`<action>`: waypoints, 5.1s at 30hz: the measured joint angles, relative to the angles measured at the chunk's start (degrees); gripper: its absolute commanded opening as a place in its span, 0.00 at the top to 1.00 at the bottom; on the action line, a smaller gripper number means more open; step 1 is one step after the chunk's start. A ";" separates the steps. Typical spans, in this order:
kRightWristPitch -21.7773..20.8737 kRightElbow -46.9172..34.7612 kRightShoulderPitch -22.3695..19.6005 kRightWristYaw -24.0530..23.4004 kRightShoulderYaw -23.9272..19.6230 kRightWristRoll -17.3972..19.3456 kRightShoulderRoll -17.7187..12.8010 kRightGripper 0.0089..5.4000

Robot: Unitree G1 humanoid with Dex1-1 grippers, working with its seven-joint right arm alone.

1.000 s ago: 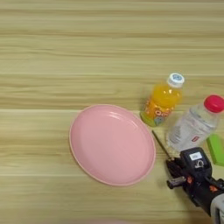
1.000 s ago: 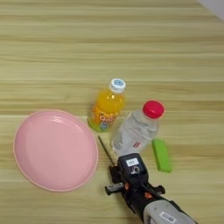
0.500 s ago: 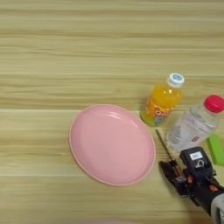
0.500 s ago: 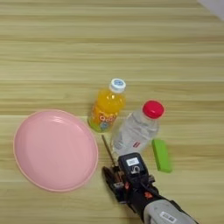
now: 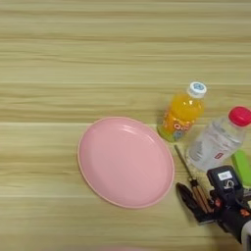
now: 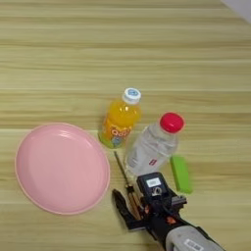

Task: Move the objects on the table

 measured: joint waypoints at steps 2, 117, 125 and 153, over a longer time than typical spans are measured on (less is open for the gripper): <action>0.02 0.02 -0.01 0.00 -0.30 0.04 0.00 0.04; -10.59 10.25 -14.83 -6.52 -7.39 5.50 7.27 0.36; -10.61 10.17 -14.80 -6.66 -7.89 6.39 7.75 0.39; -4.34 -14.14 -7.31 -7.71 0.10 7.58 8.91 0.40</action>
